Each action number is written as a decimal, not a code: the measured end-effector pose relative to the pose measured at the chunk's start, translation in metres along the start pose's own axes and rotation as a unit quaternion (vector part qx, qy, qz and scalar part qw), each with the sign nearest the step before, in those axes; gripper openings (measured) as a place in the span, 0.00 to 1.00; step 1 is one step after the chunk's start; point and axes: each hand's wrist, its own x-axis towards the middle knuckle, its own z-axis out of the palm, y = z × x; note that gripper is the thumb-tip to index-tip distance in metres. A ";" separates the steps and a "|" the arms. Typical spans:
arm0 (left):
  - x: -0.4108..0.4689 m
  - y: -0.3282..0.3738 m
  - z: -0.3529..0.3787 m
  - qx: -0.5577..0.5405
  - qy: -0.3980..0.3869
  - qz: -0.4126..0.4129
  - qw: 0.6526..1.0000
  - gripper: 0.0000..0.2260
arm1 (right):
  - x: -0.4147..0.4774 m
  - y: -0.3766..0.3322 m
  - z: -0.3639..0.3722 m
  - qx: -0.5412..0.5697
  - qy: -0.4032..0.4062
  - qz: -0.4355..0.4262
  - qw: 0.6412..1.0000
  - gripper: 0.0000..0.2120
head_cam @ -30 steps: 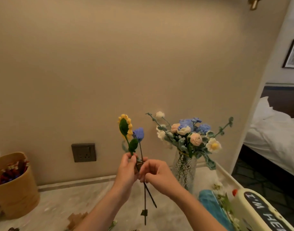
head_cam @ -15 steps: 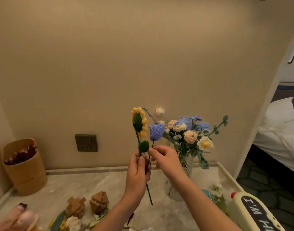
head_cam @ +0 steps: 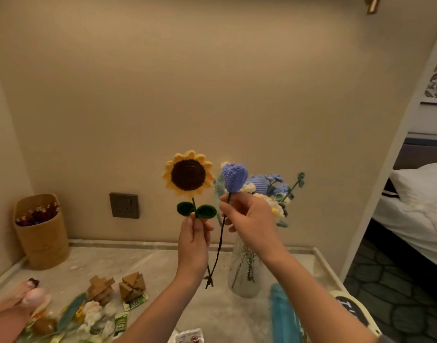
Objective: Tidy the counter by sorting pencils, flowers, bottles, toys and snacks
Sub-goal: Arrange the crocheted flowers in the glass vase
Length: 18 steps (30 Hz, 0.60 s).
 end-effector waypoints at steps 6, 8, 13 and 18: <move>0.009 0.002 0.019 0.000 -0.046 -0.057 0.997 0.10 | 0.007 -0.001 -0.028 -0.070 0.046 -0.033 0.996 0.03; 0.018 -0.002 0.022 0.012 -0.058 -0.067 0.996 0.09 | 0.007 -0.001 -0.033 -0.087 0.069 -0.035 0.993 0.03; 0.049 -0.009 0.024 0.027 -0.058 -0.054 0.996 0.08 | 0.010 -0.007 -0.032 -0.121 0.118 -0.031 0.985 0.02; 0.077 -0.010 0.028 -0.020 -0.108 -0.086 0.990 0.09 | 0.017 -0.015 -0.022 -0.176 0.190 -0.048 0.965 0.02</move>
